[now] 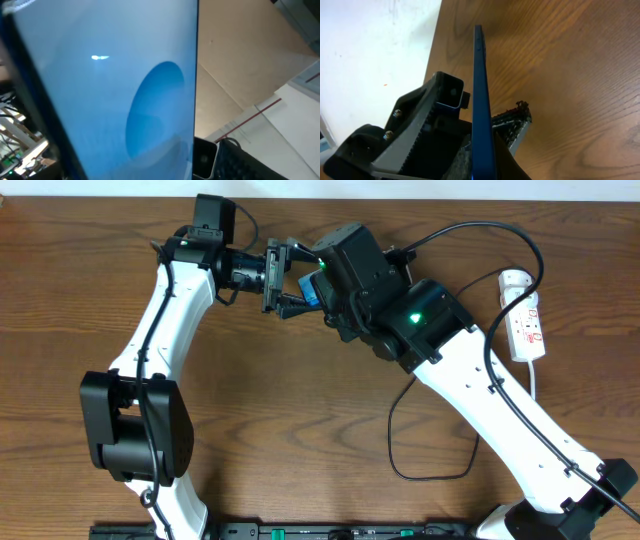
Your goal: Plug charger to phone and switch on socket
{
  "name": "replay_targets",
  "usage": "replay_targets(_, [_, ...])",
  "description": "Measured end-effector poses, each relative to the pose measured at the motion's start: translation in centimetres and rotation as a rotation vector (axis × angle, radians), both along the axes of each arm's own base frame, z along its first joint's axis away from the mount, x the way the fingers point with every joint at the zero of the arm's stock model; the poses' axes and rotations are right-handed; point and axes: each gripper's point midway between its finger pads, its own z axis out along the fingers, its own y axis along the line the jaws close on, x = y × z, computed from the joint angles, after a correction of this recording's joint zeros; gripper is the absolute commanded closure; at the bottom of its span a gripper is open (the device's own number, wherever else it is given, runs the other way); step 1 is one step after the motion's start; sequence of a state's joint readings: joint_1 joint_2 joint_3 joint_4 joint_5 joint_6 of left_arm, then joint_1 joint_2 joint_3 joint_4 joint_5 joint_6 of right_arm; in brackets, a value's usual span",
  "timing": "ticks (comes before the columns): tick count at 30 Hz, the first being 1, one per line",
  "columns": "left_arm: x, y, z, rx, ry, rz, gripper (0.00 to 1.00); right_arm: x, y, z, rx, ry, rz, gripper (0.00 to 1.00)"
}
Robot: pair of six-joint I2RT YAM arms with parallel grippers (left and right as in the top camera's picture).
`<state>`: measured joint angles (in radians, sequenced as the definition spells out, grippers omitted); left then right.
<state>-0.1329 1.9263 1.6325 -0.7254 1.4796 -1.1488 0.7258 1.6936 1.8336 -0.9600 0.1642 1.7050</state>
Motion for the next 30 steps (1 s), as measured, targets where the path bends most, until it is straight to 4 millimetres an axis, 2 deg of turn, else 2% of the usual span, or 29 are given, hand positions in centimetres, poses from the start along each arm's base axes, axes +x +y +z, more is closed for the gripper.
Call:
replay_targets(2, [0.0,0.0,0.0,0.001,0.003,0.001,0.38,0.0,0.0,0.0,-0.002,-0.001,0.005,0.99])
replay_targets(3, [0.0,0.0,0.0,0.002,0.007,0.002,0.51,0.0,0.1,0.0,-0.002,-0.003,0.007,0.99])
replay_targets(6, [0.0,0.0,0.0,0.002,0.013,0.003,0.76,0.2,0.3,0.3,0.008,-0.015,0.009,0.99])
replay_targets(8, [0.0,0.0,0.0,0.001,0.028,0.004,0.81,0.3,0.2,0.4,0.023,-0.012,-0.010,0.98])
replay_targets(10, [0.2,0.4,0.2,-0.010,0.039,0.011,0.92,0.4,0.4,0.6,0.064,0.000,-0.045,0.97])
replay_targets(18, [0.3,0.8,0.5,-0.024,0.051,0.014,0.93,0.4,0.5,0.5,0.129,0.036,-0.107,0.92])
replay_targets(21, [0.3,0.8,0.5,-0.023,0.052,0.015,0.92,0.2,0.6,0.5,0.117,0.036,-0.088,0.81])
replay_targets(24, [0.3,0.6,0.3,-0.012,0.046,0.016,0.93,0.1,0.8,0.5,0.098,0.027,-0.043,0.64])
replay_targets(28, [0.6,0.2,0.2,-0.003,-0.004,0.014,0.93,-0.1,1.0,0.4,0.064,0.009,0.012,0.53])
replay_targets(30, [0.9,0.1,0.3,-0.003,-0.028,0.015,0.93,0.0,1.1,0.5,0.049,-0.002,0.034,0.38])
